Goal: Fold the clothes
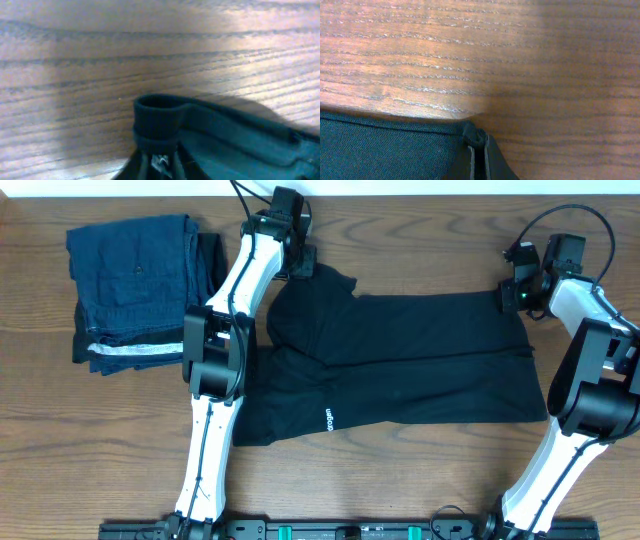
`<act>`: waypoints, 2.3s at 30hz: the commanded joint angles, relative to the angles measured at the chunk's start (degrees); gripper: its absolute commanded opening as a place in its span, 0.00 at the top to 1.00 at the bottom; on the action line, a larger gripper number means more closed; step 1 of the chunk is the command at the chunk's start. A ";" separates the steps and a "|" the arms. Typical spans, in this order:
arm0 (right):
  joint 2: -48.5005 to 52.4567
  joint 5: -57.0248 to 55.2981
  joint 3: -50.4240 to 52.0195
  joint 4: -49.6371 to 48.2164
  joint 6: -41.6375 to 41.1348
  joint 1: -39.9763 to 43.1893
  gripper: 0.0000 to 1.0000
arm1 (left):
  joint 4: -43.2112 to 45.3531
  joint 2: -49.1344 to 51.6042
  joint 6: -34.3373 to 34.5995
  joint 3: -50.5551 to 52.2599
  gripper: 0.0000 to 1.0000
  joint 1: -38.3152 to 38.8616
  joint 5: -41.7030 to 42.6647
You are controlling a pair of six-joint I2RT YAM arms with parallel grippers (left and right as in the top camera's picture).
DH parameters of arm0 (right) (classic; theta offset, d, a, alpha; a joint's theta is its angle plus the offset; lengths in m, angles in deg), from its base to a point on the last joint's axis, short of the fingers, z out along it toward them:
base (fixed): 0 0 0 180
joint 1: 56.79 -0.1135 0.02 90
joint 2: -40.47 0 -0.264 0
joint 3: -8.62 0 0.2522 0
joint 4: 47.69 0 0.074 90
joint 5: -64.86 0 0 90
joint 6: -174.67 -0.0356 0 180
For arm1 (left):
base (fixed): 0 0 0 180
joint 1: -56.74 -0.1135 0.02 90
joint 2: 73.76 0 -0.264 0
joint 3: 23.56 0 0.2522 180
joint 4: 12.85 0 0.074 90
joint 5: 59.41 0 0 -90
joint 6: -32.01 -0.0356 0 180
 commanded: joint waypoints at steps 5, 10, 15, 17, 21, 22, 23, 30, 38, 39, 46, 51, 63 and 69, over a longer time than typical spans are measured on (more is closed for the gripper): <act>-0.04 3.65 0.68 -0.04 -0.92 0.72 0.99 | -0.63 -1.90 -0.09 -0.68 0.94 -0.37 0.28; -2.71 10.78 0.68 1.31 -1.18 1.14 0.99 | -3.56 -5.73 -0.11 -0.68 0.94 -0.37 0.28; -8.46 10.78 0.68 5.70 -2.23 2.14 0.99 | -9.66 -9.44 -0.11 -0.68 0.94 -0.35 0.31; -10.99 10.54 0.68 8.63 -2.23 2.51 0.99 | -12.33 -10.95 -0.09 -0.68 0.94 -0.35 0.33; -14.86 10.29 0.68 14.99 -2.27 3.67 0.99 | -20.09 -14.29 -0.15 -0.68 0.93 -0.20 0.33; -15.30 10.27 0.68 16.06 -2.58 4.02 0.99 | -22.23 -15.15 -0.13 -0.68 0.94 -0.20 0.33; -15.76 10.32 0.68 17.44 -2.84 4.50 0.99 | -23.96 -15.89 -0.11 -0.68 0.94 -0.20 0.35; -16.63 9.20 0.70 27.43 -4.15 7.37 0.99 | -35.01 -19.82 -0.07 -0.68 0.94 -0.09 1.40; -16.63 7.61 0.72 34.34 -5.66 7.32 0.99 | -48.76 -20.35 1.84 -0.66 0.94 0.35 1.38; -16.63 7.50 0.72 35.08 -5.66 7.28 0.99 | -50.14 -20.35 1.81 -0.63 0.94 0.68 1.36; -16.63 7.06 0.72 38.23 -6.29 7.23 0.99 | -50.90 -22.73 2.32 6.08 0.94 3.21 1.33; -16.63 6.19 0.72 39.41 -8.50 7.23 0.99 | -49.37 -28.24 2.36 17.73 0.93 3.89 1.36; -16.63 -4.24 1.31 44.89 -18.10 7.21 0.99 | -29.68 -49.42 9.97 51.10 0.94 4.07 5.86; -16.63 -4.31 4.76 42.88 -18.36 6.25 0.99 | -17.51 -49.59 10.08 61.31 0.94 4.00 5.75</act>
